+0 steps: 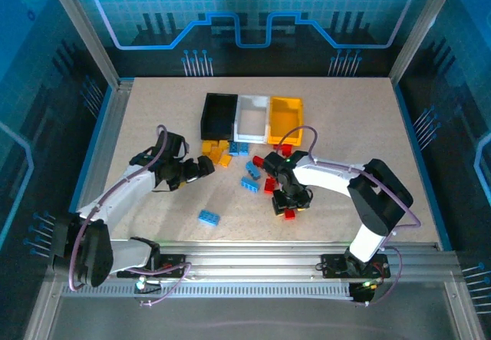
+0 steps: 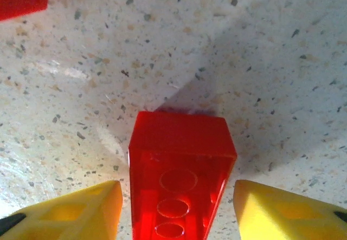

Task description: Sort the legos into containers by color

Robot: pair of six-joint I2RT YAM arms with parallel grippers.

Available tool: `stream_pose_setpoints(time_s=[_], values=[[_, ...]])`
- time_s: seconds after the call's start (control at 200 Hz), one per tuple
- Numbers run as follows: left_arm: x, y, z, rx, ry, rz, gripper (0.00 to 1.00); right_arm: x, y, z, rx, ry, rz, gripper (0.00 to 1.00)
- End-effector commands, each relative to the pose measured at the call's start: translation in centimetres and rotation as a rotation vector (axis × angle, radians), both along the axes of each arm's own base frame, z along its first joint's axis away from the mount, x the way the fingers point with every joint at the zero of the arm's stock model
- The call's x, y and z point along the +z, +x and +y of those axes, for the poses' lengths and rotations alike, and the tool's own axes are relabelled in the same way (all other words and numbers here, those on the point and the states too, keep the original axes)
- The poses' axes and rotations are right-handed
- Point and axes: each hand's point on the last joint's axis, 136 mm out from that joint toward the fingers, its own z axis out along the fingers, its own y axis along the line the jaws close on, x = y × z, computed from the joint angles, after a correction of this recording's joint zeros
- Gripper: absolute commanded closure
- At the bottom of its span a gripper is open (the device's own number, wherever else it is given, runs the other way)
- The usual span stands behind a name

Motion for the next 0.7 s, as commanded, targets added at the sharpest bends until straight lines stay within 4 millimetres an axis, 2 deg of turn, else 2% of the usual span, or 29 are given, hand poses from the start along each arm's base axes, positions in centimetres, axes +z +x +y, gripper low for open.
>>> stream_pose_setpoints(time_s=[0.0,0.215,0.32,0.425,0.54,0.695], values=[[0.1,-0.8,-0.5,-0.002,-0.028,0.019,0.01,-0.5,0.4,0.1,0.006,-0.010,-0.004,0.46],[0.1,-0.2,-0.7,-0.001,-0.034,0.024,0.01,-0.4,0.5,-0.1,0.003,-0.019,-0.013,0.63],[0.0,0.1,-0.9,0.000,-0.041,0.029,0.01,0.9,0.9,-0.1,-0.004,-0.008,-0.044,0.69],[-0.2,0.2,-1.0,0.009,-0.047,0.034,0.01,3.3,2.2,0.2,-0.025,0.035,-0.087,0.71],[-0.4,0.3,-1.0,0.014,-0.054,0.037,0.01,6.9,5.6,0.7,-0.103,0.145,-0.152,0.71],[-0.4,0.3,-1.1,0.015,-0.057,0.040,0.01,11.8,13.1,0.4,-0.247,0.311,-0.271,0.71]])
